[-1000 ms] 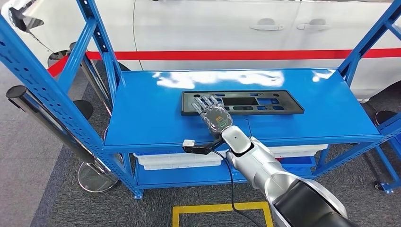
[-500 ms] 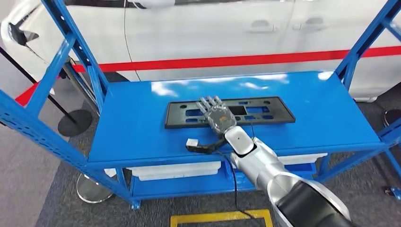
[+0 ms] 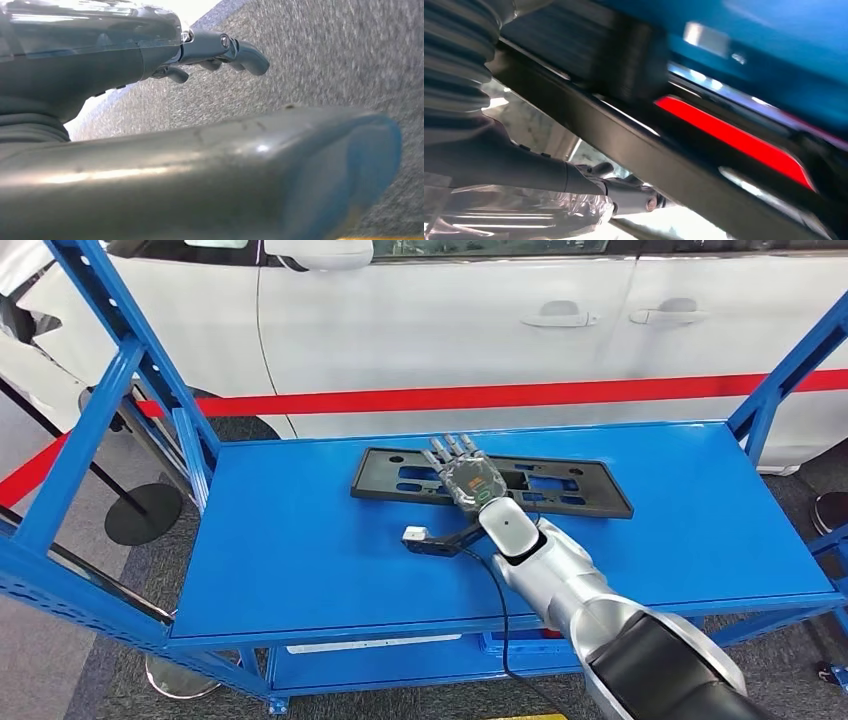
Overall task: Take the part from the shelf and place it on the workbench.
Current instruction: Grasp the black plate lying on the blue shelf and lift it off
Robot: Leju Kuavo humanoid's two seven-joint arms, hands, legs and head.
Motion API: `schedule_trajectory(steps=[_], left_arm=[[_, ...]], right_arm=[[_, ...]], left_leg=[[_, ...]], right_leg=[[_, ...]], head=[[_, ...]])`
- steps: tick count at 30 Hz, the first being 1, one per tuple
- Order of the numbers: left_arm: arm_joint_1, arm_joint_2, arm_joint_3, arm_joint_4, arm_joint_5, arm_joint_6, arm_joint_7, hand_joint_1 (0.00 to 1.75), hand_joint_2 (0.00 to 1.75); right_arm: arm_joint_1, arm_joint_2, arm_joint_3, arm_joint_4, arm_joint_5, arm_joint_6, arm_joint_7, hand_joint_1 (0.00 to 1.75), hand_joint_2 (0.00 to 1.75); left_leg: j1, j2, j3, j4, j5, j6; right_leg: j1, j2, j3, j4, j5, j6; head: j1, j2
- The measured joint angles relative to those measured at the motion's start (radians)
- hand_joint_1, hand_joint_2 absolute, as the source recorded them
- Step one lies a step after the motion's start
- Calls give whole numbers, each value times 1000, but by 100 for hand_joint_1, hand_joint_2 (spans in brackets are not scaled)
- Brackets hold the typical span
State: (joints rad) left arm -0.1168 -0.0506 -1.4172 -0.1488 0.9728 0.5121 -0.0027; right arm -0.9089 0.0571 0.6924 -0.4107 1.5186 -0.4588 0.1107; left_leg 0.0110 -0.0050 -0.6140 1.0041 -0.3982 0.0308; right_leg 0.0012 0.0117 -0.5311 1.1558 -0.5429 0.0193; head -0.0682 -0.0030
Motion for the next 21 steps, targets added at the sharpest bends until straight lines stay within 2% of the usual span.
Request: schedule_trajectory(steps=[2,3,4,5,6,7,8,9,10,11,14,15,18,21], left_arm=[[2,0,0,0,8,3,2,0,0],[5,0,0,0,12,3,4,0,0],[8,-1,0,0,15,3,6,0,0],[10,-1,0,0,19,3,8,0,0],[12,-1,0,0,21,3,7,0,0],[12,-1,0,0,25,3,5,0,0],[12,-1,0,0,29,3,1,0,0],[12,0,0,0,33,3,-5,0,0],[11,0,0,0,38,4,-11,0,0],[10,1,0,0,42,6,-18,0,0],[8,2,1,0,52,15,-34,0,0],[7,2,1,0,55,18,-37,0,0],[5,1,1,0,57,21,-43,0,0],[3,2,1,0,58,26,-42,0,0]], right_arm=[[-9,-38,-1,13,-10,4,-12,0,175],[-13,-56,-3,21,-18,-2,-24,0,175],[-17,-70,-6,30,-27,-11,-36,0,175],[-18,-83,-8,38,-34,-20,-46,0,175],[-19,-93,-10,45,-39,-30,-56,0,175],[-20,-101,-12,53,-44,-41,-63,0,175],[-20,-106,-14,61,-49,-52,-69,0,175],[-22,-108,-17,66,-55,-64,-76,0,175],[-24,-108,-21,70,-66,-73,-86,0,175],[-27,-105,-27,72,-83,-77,-101,25,175],[-32,-89,-58,74,-170,-57,-175,156,175],[-31,-83,-71,75,-201,-48,-204,175,175],[-16,-65,-106,74,-265,-53,-283,175,175],[5,-56,-129,72,-301,-105,-331,175,175]], left_leg=[[2,-7,18,-5,-13,3],[2,-10,28,-5,-22,2],[3,-12,39,-5,-31,0],[4,-13,52,-5,-41,-2],[5,-13,66,-5,-51,-5],[6,-13,79,-5,-61,-9],[6,-13,87,-5,-70,-14],[5,-13,91,-6,-77,-21],[5,-12,94,-5,-83,-28],[4,-11,94,-5,-86,-32],[6,-7,104,-8,-89,-31],[7,-6,108,-10,-88,-31],[8,-3,122,-26,-95,-34],[9,-1,130,-39,-102,-37]], right_leg=[[-8,-1,-88,96,-49,12],[-13,-2,-124,119,-70,16],[-16,-4,-146,114,-71,20],[-18,-5,-153,81,-46,22],[-19,-6,-148,25,4,23],[-20,-8,-139,-43,69,21],[-17,-10,-131,-98,116,17],[-14,-10,-126,-135,151,10],[-11,-9,-125,-152,165,3],[-9,-8,-123,-154,162,-3],[-7,-3,-113,-156,164,-10],[-6,-2,-110,-156,161,-14],[-4,0,-106,-156,153,-25],[-2,0,-105,-155,149,-29]], head=[[0,0],[0,0],[0,0],[0,0],[0,0],[0,0],[1,0],[1,0],[1,0],[1,0],[1,0],[1,0],[1,0],[1,0]])
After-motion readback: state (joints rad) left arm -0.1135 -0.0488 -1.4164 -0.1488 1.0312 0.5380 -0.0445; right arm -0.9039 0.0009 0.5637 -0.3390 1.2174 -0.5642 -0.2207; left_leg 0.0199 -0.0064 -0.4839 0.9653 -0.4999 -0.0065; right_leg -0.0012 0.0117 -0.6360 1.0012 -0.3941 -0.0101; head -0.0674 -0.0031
